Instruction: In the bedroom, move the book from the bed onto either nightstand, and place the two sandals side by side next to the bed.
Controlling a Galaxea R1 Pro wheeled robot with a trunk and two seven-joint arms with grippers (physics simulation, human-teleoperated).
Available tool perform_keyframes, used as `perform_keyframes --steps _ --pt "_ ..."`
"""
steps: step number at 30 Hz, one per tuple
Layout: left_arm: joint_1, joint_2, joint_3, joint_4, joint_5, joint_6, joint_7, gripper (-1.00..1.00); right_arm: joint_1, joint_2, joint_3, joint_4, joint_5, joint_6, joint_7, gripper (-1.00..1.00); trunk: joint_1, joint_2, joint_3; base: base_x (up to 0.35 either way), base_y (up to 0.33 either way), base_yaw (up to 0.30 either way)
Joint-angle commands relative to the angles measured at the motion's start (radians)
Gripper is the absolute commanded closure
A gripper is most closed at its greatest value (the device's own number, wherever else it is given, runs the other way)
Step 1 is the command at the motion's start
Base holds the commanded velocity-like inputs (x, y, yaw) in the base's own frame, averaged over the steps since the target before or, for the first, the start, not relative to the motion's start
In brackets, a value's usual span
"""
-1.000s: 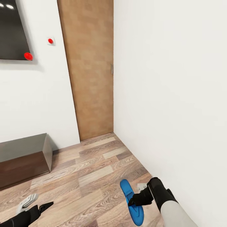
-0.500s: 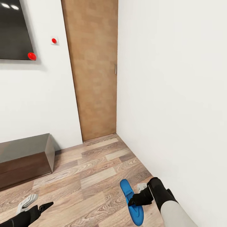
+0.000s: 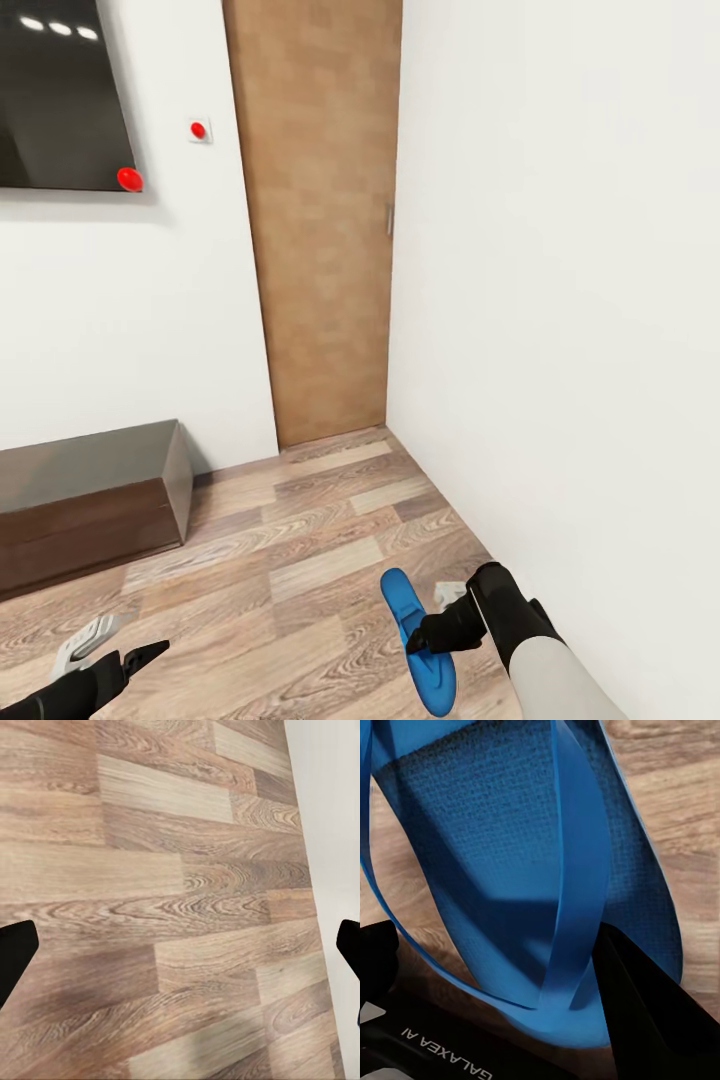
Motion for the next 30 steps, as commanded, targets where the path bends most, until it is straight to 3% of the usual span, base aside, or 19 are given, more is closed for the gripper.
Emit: perform_keyframes --steps 1,30 --pt "0.000 0.000 0.001 -0.001 0.001 0.005 -0.002 -1.00 -0.001 0.002 -0.008 -0.002 0.009 0.004 0.008 1.00 0.000 0.000 -0.001 0.002 0.000 0.236" --pt "0.000 0.003 0.004 0.009 0.003 0.005 -0.002 -1.00 -0.001 0.002 -0.008 -0.002 0.008 0.004 0.008 1.00 0.000 0.000 -0.001 0.000 0.000 0.232"
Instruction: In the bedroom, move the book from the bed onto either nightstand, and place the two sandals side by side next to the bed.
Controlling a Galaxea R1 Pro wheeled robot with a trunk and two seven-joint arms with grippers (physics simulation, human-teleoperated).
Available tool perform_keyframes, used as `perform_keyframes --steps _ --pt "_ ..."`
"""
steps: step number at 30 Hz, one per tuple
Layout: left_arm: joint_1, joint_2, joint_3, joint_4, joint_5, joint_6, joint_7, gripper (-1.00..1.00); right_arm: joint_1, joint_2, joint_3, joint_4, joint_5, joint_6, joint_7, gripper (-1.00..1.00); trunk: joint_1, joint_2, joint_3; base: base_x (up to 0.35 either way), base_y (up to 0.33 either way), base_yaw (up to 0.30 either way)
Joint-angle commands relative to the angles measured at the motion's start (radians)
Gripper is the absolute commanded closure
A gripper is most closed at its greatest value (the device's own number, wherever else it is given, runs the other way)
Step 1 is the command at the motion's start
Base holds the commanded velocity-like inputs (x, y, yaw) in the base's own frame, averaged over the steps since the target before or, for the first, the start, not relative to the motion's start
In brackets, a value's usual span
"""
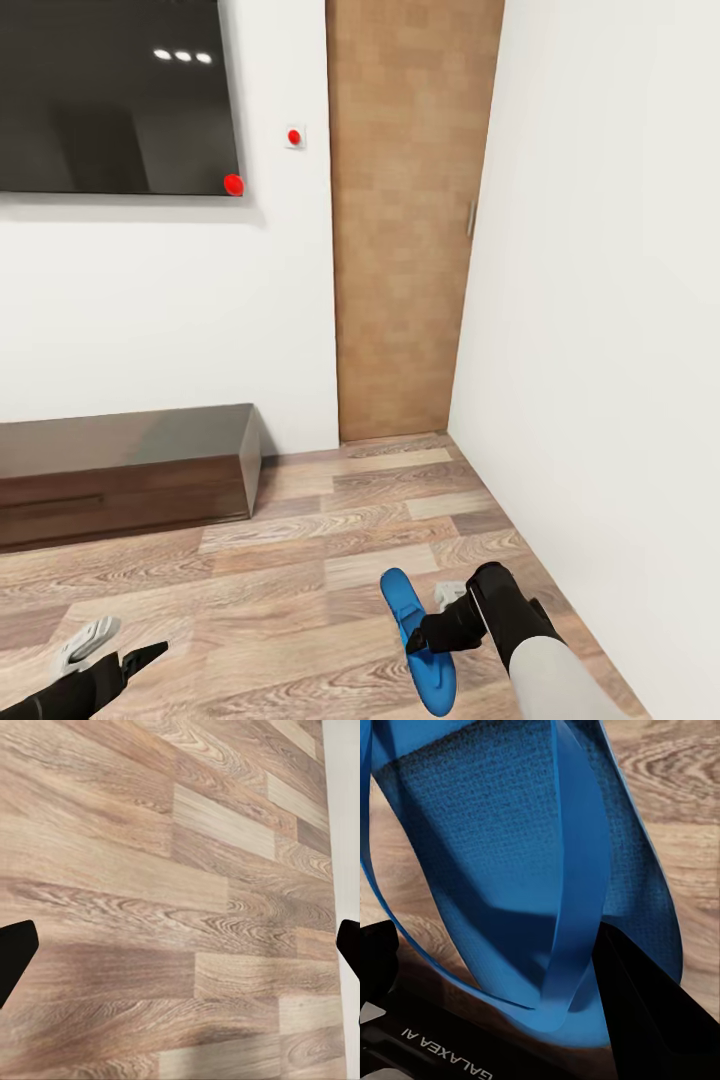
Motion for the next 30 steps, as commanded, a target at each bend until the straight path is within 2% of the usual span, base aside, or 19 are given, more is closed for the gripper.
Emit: perform_keyframes --steps 1,30 --pt "0.000 0.000 0.001 -0.001 0.001 0.005 -0.002 -1.00 -0.001 0.002 -0.008 -0.002 0.008 0.004 0.008 1.00 0.000 0.000 -0.001 0.000 0.000 0.219" --pt "0.000 0.000 0.001 -0.001 0.001 0.005 -0.002 -1.00 0.000 0.002 -0.008 -0.002 0.008 0.004 0.008 1.00 0.000 0.000 -0.001 0.000 0.000 0.210"
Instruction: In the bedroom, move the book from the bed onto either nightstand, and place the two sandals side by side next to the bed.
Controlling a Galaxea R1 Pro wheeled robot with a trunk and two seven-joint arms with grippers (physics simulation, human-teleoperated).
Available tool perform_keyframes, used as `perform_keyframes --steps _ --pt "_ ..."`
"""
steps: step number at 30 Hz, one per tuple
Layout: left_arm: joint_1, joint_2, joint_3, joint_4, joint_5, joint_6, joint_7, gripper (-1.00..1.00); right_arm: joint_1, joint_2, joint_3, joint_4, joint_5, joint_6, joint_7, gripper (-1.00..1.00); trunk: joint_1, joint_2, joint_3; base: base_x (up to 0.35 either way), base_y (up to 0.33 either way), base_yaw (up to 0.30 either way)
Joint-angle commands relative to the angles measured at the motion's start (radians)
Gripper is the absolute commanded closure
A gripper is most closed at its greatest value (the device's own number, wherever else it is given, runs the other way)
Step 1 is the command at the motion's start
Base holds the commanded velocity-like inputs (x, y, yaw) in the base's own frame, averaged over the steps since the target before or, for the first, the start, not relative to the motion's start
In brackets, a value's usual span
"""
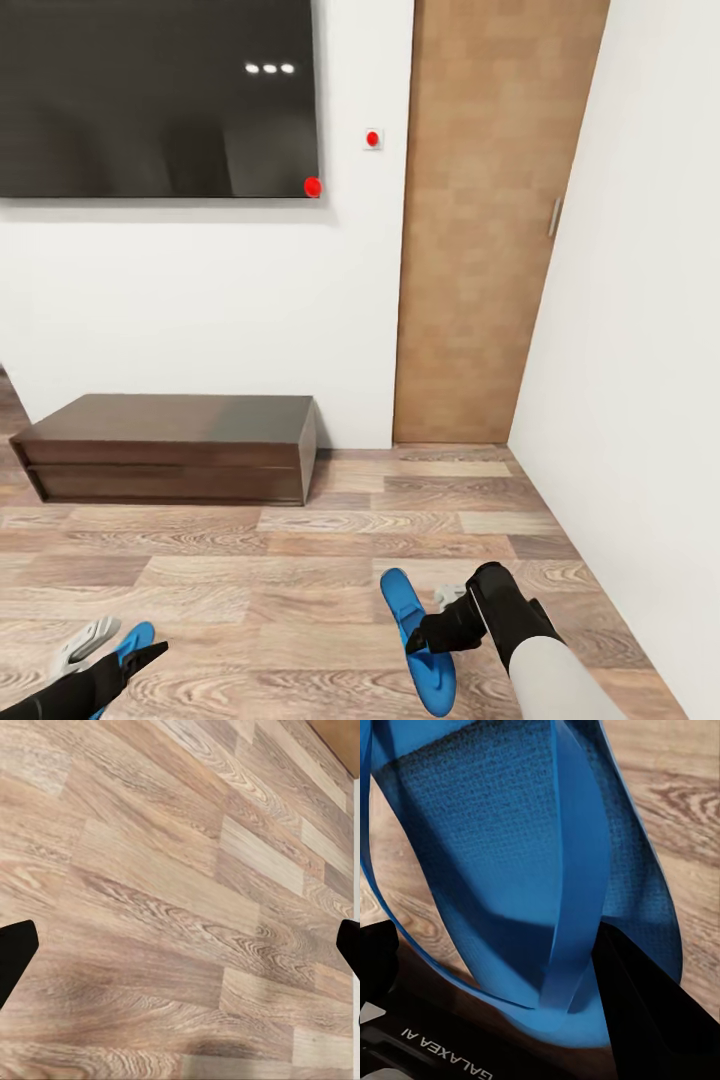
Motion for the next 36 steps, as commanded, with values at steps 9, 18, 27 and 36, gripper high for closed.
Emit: perform_keyframes --steps 9,18,27,36 --pt "0.000 0.000 0.001 -0.001 0.001 0.005 -0.002 -1.00 -0.001 0.002 -0.008 -0.002 0.009 0.004 0.009 1.00 0.000 0.000 -0.001 0.000 0.000 0.197" --pt "0.000 0.000 0.001 -0.001 0.001 0.005 -0.002 -1.00 -0.001 0.002 -0.008 -0.002 0.008 0.004 0.009 1.00 0.000 0.000 -0.001 0.000 0.000 0.191" --pt "0.000 0.000 0.001 0.001 0.001 0.005 -0.002 -1.00 -0.001 0.002 -0.008 -0.002 0.008 0.004 0.008 1.00 0.000 0.000 -0.001 0.026 0.000 0.186" --pt "0.000 0.000 0.001 0.002 0.001 0.005 -0.002 -1.00 -0.001 0.002 -0.008 -0.002 0.008 0.004 0.008 1.00 0.000 0.000 -0.001 0.080 -0.007 0.184"
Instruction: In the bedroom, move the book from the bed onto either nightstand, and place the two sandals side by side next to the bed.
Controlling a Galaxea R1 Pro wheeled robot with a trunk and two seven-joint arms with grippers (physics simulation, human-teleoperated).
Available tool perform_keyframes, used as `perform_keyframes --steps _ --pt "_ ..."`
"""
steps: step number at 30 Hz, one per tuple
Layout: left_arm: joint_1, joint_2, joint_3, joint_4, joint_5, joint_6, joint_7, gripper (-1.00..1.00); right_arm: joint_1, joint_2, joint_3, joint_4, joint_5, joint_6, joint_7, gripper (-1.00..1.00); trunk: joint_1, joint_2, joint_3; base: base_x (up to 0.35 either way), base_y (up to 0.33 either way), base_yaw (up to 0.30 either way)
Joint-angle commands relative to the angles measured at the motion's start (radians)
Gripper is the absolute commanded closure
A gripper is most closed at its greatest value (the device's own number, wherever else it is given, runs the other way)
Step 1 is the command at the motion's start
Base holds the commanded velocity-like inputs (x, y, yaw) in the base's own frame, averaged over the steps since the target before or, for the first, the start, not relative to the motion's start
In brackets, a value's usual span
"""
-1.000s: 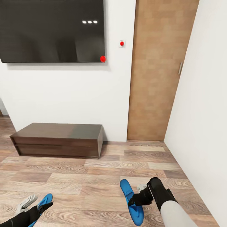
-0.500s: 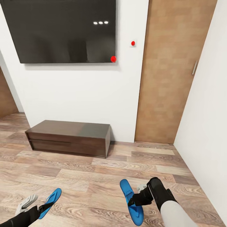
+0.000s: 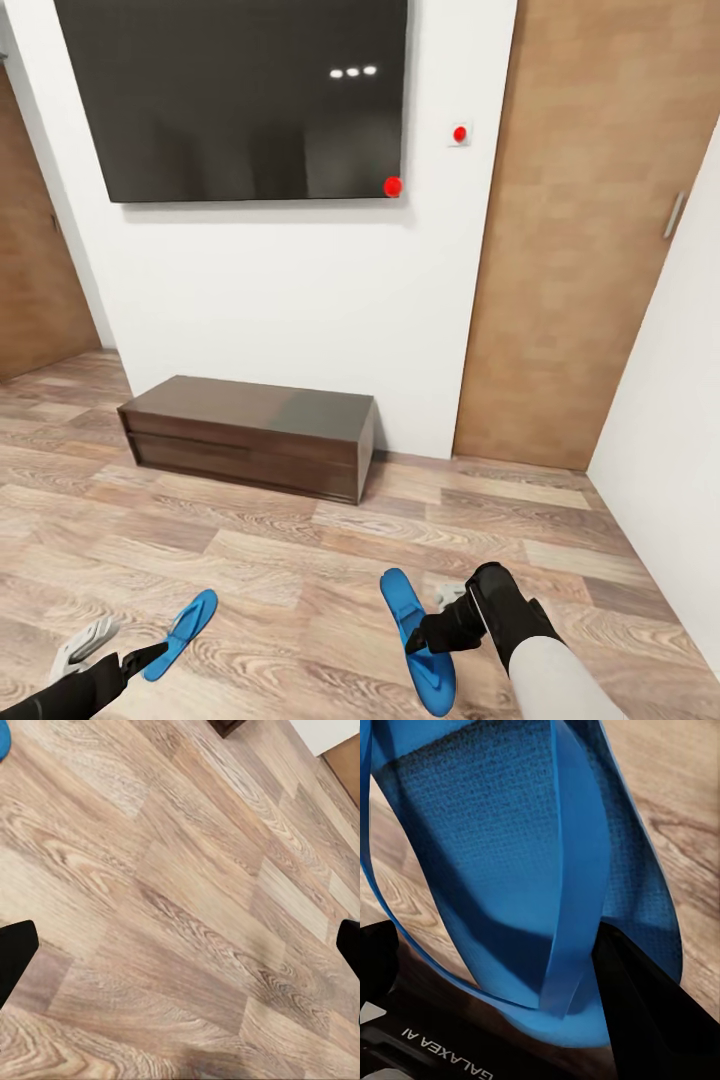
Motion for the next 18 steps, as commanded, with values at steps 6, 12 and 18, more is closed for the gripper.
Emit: perform_keyframes --steps 6,12,18 --pt "0.000 0.000 0.002 -0.001 0.001 0.005 -0.002 -1.00 0.000 0.001 -0.008 -0.002 0.009 0.004 0.009 1.00 0.000 0.000 -0.001 0.093 -0.058 0.182" --pt "0.000 0.000 0.002 0.000 0.001 0.004 -0.002 -1.00 -0.001 0.001 -0.008 -0.002 0.009 0.004 0.008 1.00 0.000 0.000 -0.001 0.099 -0.076 0.180" --pt "0.000 0.000 0.002 0.001 0.001 0.004 -0.002 -1.00 -0.001 0.001 -0.008 -0.002 0.009 0.004 0.009 1.00 0.000 0.000 -0.001 0.102 -0.081 0.179"
